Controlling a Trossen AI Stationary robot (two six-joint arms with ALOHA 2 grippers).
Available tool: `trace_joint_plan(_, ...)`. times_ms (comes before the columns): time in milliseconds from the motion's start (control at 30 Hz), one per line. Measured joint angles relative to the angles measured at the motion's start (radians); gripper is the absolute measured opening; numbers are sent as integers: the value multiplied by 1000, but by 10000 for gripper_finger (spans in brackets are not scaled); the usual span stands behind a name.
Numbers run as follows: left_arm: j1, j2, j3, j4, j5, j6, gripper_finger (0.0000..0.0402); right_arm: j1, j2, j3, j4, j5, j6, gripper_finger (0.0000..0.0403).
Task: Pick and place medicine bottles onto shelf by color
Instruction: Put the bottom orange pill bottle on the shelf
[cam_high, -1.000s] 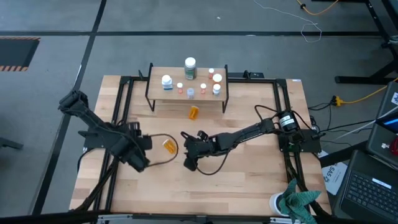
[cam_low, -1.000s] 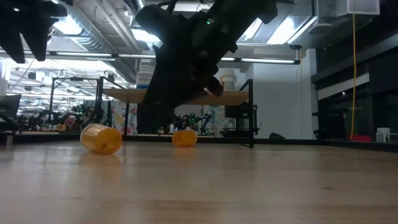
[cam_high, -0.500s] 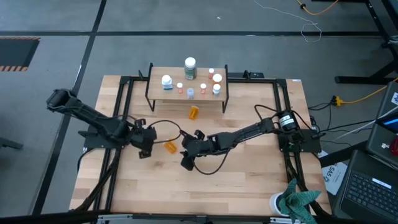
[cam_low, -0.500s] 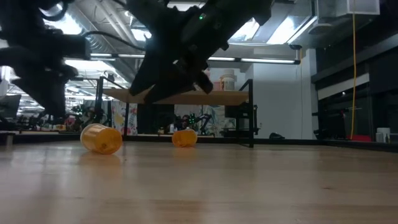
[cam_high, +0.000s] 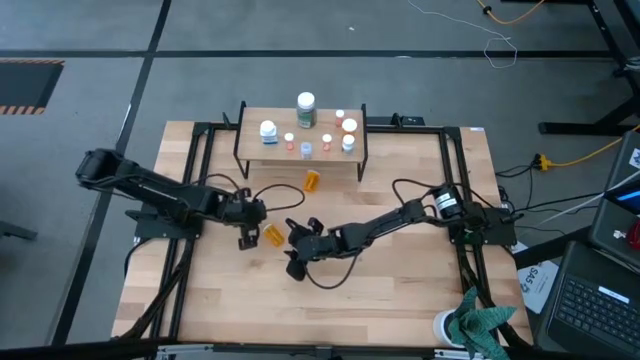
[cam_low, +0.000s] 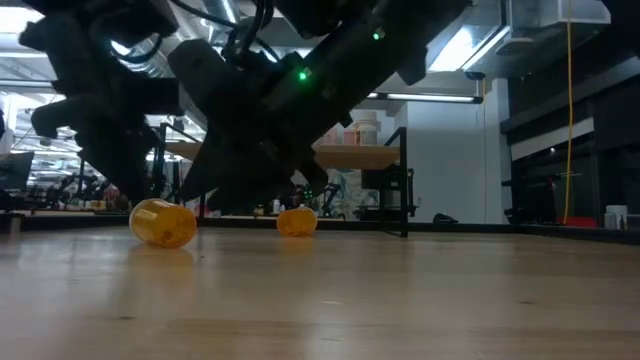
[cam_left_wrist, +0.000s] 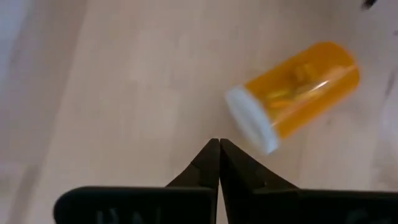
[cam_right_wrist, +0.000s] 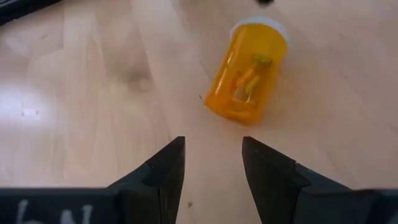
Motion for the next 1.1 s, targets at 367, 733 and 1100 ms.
trace_joint_plan(367, 20, 78, 0, 110, 63, 2, 1, -20, 22, 0, 20, 12, -5, 162)
trace_joint_plan(733, 12, 75, 87, 136, 84, 26, 0, -51, 22, 0, 13, -18, -24, 162)
trace_joint_plan(1100, -36, 75, 210, 99, 104, 50, 0, -61, 22, 0, -18, 15, -29, 162)
